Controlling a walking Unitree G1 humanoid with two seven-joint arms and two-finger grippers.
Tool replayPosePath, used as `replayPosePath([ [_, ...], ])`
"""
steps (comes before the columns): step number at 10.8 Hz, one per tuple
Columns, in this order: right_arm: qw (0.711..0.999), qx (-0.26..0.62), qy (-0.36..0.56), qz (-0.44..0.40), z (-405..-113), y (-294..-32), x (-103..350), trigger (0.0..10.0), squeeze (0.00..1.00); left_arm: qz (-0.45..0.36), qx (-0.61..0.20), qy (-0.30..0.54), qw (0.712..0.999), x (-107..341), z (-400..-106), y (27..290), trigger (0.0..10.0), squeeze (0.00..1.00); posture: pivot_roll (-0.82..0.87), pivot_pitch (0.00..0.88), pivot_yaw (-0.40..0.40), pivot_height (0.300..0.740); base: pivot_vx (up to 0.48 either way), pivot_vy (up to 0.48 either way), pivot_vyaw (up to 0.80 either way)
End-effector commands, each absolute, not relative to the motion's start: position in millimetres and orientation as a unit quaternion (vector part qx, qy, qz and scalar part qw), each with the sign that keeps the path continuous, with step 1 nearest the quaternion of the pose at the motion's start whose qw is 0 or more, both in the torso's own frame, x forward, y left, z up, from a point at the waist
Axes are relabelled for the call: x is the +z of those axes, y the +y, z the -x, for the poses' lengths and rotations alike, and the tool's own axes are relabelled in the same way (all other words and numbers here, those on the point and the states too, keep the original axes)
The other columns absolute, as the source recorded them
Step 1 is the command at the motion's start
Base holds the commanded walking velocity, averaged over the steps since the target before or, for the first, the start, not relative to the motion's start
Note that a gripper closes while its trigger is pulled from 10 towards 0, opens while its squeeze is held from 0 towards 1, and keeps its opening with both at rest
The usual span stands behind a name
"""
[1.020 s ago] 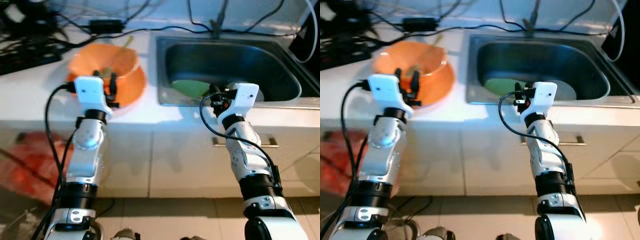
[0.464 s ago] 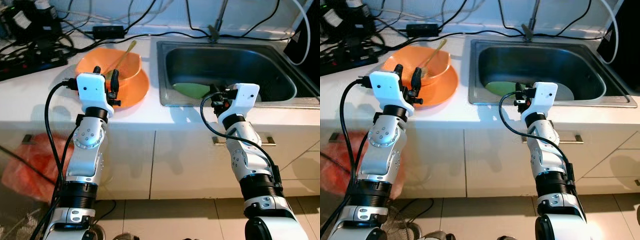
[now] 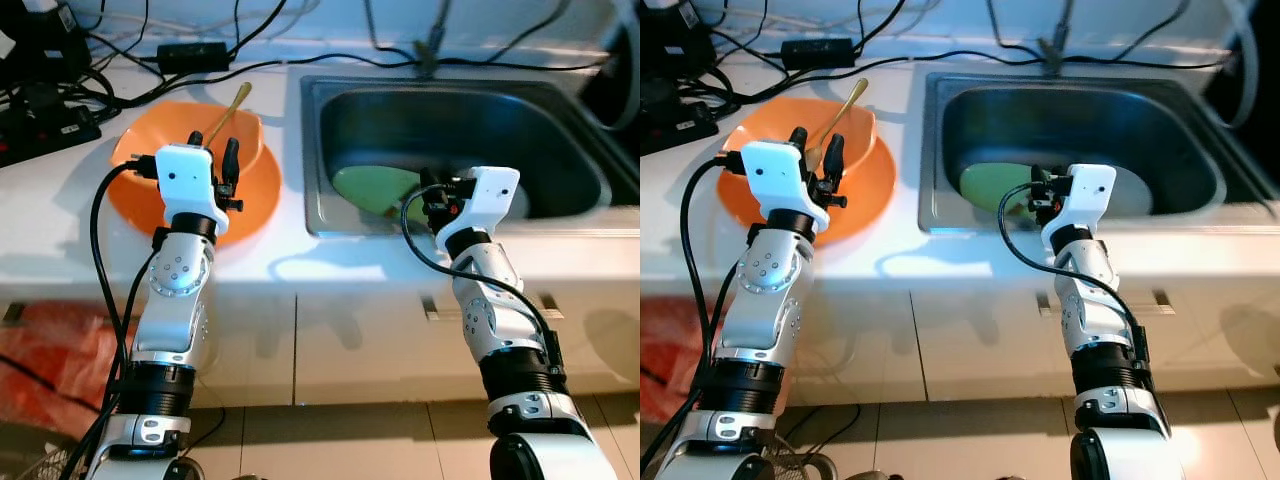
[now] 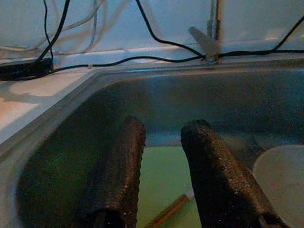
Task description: Kitchen organization
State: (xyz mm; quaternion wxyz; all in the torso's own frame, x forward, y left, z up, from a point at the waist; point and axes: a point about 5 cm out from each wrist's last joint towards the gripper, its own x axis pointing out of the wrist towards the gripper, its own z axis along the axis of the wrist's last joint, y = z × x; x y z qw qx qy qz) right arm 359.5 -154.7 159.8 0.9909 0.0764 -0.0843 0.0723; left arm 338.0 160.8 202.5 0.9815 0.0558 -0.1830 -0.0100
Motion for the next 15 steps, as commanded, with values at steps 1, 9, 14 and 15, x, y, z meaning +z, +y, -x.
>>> replayPosePath([
  [1,0.991,0.065,-0.087,-0.076,-359.2,-159.4,160.7,10.0,0.00,-0.061,-0.016,-0.198,0.978,211.6,-337.7,157.3,10.0,0.00,0.06,0.078,-0.024,0.740,0.292,0.000,0.00],
  [9,0.991,0.065,-0.090,-0.077,-358.4,-159.8,161.1,10.0,0.00,-0.053,-0.040,-0.246,0.967,234.9,-332.4,147.8,10.0,0.00,0.06,0.081,-0.027,0.740,0.176,0.000,0.00],
  [14,0.991,0.067,-0.087,-0.079,-359.4,-157.0,159.5,10.0,0.00,-0.074,-0.068,-0.274,0.957,306.7,-349.4,158.4,10.0,0.00,0.07,0.072,-0.017,0.740,0.000,0.000,0.00],
  [15,0.991,0.068,-0.087,-0.079,-360.1,-155.2,159.6,10.0,0.00,-0.067,-0.093,-0.259,0.959,329.1,-359.3,168.2,10.0,0.00,0.08,0.070,-0.012,0.740,0.000,0.000,0.00],
])
